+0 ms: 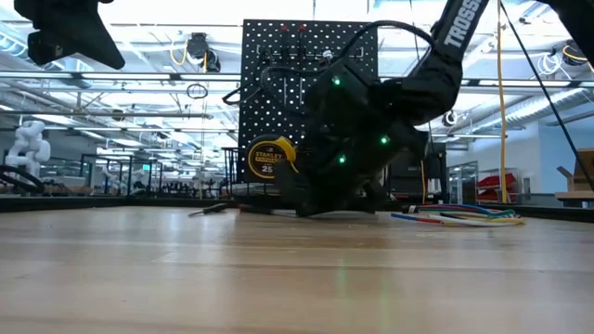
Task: Hang tools onto peg board
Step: Hang the screwdriver on the pegboard
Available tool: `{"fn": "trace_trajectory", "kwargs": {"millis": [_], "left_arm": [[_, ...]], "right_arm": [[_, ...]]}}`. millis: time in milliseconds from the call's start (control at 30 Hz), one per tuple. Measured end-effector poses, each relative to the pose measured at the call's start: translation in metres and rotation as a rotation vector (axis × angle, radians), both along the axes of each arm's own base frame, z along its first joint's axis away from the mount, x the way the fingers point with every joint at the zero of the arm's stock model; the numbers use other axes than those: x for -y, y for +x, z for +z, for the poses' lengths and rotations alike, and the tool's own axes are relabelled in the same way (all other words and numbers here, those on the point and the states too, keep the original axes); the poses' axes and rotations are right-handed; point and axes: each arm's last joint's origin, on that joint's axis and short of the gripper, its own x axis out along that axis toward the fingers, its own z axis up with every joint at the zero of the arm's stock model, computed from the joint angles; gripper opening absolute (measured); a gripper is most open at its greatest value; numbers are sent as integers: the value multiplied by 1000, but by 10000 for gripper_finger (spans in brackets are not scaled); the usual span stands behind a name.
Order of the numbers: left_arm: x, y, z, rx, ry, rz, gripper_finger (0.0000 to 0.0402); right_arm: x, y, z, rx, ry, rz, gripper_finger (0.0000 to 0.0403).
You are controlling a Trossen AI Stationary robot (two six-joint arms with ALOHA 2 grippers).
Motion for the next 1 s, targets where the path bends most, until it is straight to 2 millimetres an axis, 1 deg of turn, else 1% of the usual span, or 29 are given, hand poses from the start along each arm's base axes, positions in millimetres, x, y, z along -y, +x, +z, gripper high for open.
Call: {"fn": "trace_trajectory", "kwargs": {"millis": [133, 200, 300, 400, 467, 567, 633, 700, 833, 933, 1000], "left_arm": [[0, 0, 0, 0, 0, 0, 0], [0, 0, 0, -1, 1, 0, 0], [0, 0, 0, 0, -3, 5, 0], [0, 0, -2, -4, 0, 5, 0], [-1, -1, -6, -16, 10, 6, 0], [0, 1, -11, 6, 25, 21, 0], [1, 3, -16, 21, 19, 19, 0], [2, 4, -22, 29, 13, 19, 0], [3, 6, -27, 31, 10, 19, 0], [4, 7, -27, 38, 14, 2, 0], [4, 7, -27, 35, 23, -13, 0]], "right_arm": [[-16, 2, 2, -1, 1, 60, 0], [-26, 1, 6, -14, 9, 116, 0], [-43, -5, 18, -50, 7, 173, 0], [-52, -12, 35, -59, -28, 151, 0], [-50, -14, 39, -48, -38, 87, 0], [-46, -16, 29, -79, -39, 54, 0], [-44, -15, 26, -75, -40, 39, 0], [-38, -12, 24, -49, -60, 6, 0], [-21, -5, 11, -41, -112, -19, 0], [-17, 7, 10, 16, -79, 24, 0], [-18, 14, 4, 26, -66, 40, 0]]}}
